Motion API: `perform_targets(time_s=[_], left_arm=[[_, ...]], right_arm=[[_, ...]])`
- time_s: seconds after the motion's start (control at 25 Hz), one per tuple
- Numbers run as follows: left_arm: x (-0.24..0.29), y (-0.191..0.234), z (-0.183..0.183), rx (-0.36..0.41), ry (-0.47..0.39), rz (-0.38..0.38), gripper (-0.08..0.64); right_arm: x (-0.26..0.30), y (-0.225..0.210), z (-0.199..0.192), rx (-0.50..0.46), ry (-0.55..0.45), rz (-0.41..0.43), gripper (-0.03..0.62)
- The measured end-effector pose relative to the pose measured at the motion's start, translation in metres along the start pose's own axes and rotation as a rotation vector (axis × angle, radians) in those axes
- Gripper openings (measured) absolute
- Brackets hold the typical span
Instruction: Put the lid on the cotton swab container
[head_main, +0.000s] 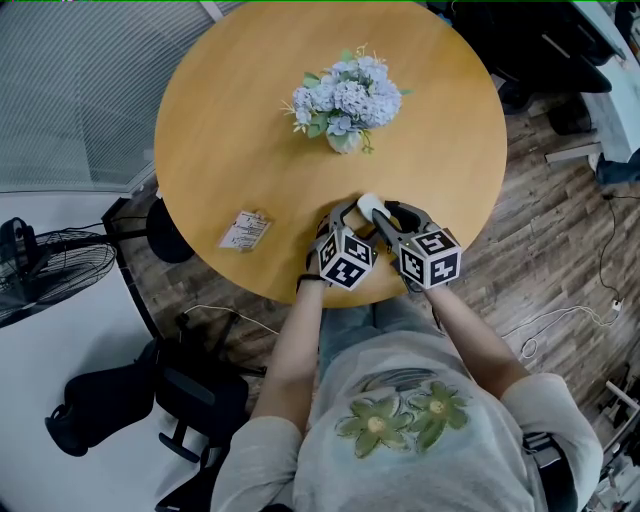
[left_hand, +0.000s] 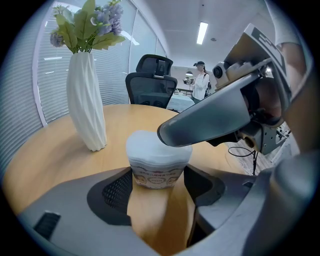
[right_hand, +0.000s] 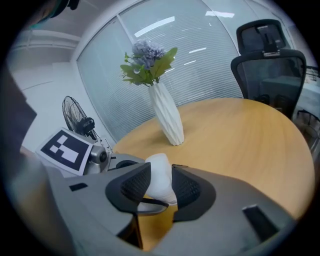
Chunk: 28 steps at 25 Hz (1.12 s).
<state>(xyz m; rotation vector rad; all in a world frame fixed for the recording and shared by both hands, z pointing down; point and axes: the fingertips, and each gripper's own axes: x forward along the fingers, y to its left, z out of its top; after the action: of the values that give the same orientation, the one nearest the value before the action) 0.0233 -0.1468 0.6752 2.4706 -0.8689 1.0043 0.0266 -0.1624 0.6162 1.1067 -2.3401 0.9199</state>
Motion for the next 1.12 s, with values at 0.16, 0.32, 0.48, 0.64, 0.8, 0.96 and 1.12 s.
perform_targets(time_s=[0.16, 0.32, 0.48, 0.64, 0.8, 0.96, 1.12], left_arm=[[0.000, 0.000, 0.000, -0.001, 0.000, 0.002, 0.324], [0.000, 0.000, 0.000, -0.002, 0.002, 0.004, 0.324], [0.000, 0.001, -0.001, -0.012, 0.007, 0.018, 0.326], [-0.001, 0.000, -0.002, -0.062, 0.014, 0.028, 0.327], [-0.015, 0.003, -0.001, -0.086, -0.011, 0.058, 0.328], [-0.037, 0.009, 0.003, -0.100, -0.042, 0.097, 0.316], [-0.068, 0.018, 0.015, -0.152, -0.123, 0.150, 0.270]], right_arm=[[0.001, 0.002, -0.001, -0.059, 0.036, -0.004, 0.132], [0.001, 0.001, 0.000, -0.068, 0.021, -0.007, 0.132], [0.000, 0.001, 0.000, -0.042, 0.003, -0.001, 0.132], [-0.001, 0.001, 0.000, -0.006, -0.006, 0.008, 0.133], [-0.002, 0.002, 0.001, -0.004, -0.007, 0.032, 0.135], [-0.012, 0.003, 0.015, -0.003, -0.055, 0.025, 0.135], [-0.028, 0.010, 0.033, 0.000, -0.113, 0.018, 0.100]])
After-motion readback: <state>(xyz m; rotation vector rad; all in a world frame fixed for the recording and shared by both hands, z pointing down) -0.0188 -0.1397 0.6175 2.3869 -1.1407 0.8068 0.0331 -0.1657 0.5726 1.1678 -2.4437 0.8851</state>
